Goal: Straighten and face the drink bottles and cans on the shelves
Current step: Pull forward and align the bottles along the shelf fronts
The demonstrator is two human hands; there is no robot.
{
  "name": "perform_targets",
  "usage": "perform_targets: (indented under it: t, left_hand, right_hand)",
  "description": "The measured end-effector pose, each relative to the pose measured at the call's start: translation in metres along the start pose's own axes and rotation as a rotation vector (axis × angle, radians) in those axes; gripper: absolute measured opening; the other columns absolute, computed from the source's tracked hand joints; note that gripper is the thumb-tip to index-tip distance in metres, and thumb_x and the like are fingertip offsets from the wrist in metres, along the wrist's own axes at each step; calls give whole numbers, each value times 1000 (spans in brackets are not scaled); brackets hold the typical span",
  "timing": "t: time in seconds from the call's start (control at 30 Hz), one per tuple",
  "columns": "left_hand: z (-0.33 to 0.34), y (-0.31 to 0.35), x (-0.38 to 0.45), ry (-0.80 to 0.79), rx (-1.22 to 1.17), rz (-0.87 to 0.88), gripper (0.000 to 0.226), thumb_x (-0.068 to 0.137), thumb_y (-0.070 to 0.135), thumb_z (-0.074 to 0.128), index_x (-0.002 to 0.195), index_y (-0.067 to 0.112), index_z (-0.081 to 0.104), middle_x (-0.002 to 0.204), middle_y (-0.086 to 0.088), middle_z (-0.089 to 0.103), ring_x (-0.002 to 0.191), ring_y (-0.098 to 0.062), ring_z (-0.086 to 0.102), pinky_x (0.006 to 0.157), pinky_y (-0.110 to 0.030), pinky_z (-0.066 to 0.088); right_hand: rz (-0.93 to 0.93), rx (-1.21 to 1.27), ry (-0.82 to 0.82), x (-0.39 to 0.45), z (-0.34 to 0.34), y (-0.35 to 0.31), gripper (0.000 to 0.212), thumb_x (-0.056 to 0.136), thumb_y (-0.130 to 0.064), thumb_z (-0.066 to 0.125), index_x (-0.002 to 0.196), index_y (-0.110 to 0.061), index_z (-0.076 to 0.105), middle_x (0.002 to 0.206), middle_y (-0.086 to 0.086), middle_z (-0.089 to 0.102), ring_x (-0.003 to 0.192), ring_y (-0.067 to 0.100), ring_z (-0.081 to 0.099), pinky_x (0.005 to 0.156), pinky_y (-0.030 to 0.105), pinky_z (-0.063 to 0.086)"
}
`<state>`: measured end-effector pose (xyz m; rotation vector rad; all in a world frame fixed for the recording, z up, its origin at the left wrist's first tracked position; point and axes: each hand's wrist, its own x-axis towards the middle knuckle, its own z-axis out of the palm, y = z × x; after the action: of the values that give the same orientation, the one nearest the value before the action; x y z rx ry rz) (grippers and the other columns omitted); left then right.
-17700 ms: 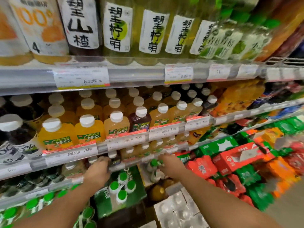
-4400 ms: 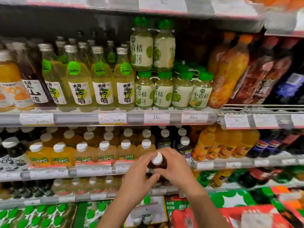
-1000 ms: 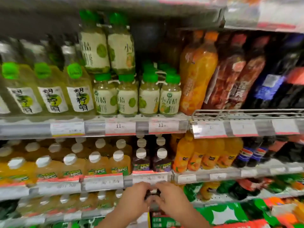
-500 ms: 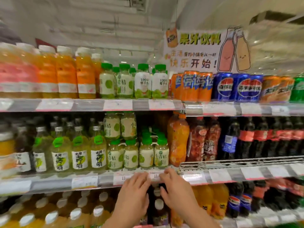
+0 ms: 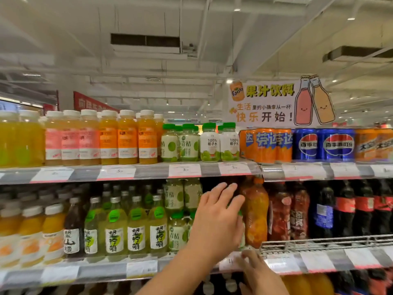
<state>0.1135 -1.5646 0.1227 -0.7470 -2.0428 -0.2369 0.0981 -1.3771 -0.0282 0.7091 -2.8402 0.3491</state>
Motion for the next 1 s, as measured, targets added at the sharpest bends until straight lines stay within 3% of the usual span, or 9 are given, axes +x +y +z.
perform_targets:
  t: [0.13, 0.2, 0.27, 0.33, 0.4, 0.47, 0.6, 0.77, 1.0]
  left_hand:
    - [-13, -22, 28, -57, 141, -75, 54, 87, 37, 55, 139, 21, 50, 150, -5, 47, 140, -32, 38, 113, -50, 33]
    - [-13, -34, 31, -95, 174, -86, 58, 87, 36, 55, 142, 20, 47, 147, -6, 49, 136, -32, 42, 113, -51, 33]
    - [-11, -41, 30, -103, 175, -70, 59, 87, 34, 55, 144, 19, 45, 145, -5, 51, 133, -32, 45, 112, -51, 34]
    - [-8, -43, 29, -101, 169, -67, 61, 88, 35, 53, 145, 18, 45, 145, -5, 51, 134, -31, 44, 113, -52, 33]
    - [-7, -44, 28, -70, 162, -65, 60, 89, 37, 51, 146, 18, 44, 146, -6, 51, 134, -31, 44, 114, -52, 33]
    - [-8, -45, 28, -42, 137, -63, 59, 89, 39, 49, 145, 20, 45, 145, -5, 53, 133, -30, 45, 114, -51, 33]
    - [-9, -46, 27, -34, 106, -76, 58, 87, 39, 53, 142, 22, 50, 141, -2, 57, 132, -27, 49, 114, -50, 35]
    - [-10, -43, 27, -29, 127, -87, 60, 79, 35, 68, 136, 18, 60, 132, -6, 63, 123, -29, 56, 108, -52, 41]
    - [-8, -8, 41, 3, 187, -95, 59, 82, 42, 43, 127, 11, 66, 129, -13, 64, 117, -38, 56, 100, -55, 38]
  right_hand:
    - [109, -70, 66, 18, -19, -13, 65, 89, -59, 37, 150, -37, 35, 155, -7, 33, 129, 10, 49, 103, 23, 42]
    - [98, -179, 189, 28, -40, -20, 53, 84, -51, 43, 134, -39, 56, 136, -15, 49, 102, 0, 61, 65, 11, 40]
    - [72, -161, 419, 29, -65, -32, 31, 80, -45, 53, 108, -40, 66, 114, -22, 56, 77, -4, 63, 47, 5, 24]
    - [39, -174, 634, 38, -89, -42, 27, 83, -32, 63, 110, -33, 68, 113, -19, 61, 87, 0, 65, 53, 8, 42]
    - [19, -215, 835, 48, -116, -51, 38, 80, -18, 73, 119, -21, 70, 121, -7, 64, 106, 10, 64, 72, 25, 59]
    - [38, -265, 940, 59, -139, -62, 53, 77, -12, 76, 128, -12, 64, 131, 5, 61, 118, 22, 58, 90, 39, 58]
    - [190, -367, 785, 76, -151, -59, 71, 82, -25, 70, 147, -14, 43, 152, 11, 44, 141, 29, 41, 110, 50, 45]
    - [131, -379, 678, 68, -160, -53, 74, 86, -28, 61, 153, -18, 33, 159, 7, 33, 149, 27, 29, 118, 44, 36]
    - [71, -346, 737, 22, -200, 5, 62, 86, -22, 61, 146, -13, 45, 151, 10, 46, 138, 28, 42, 114, 43, 38]
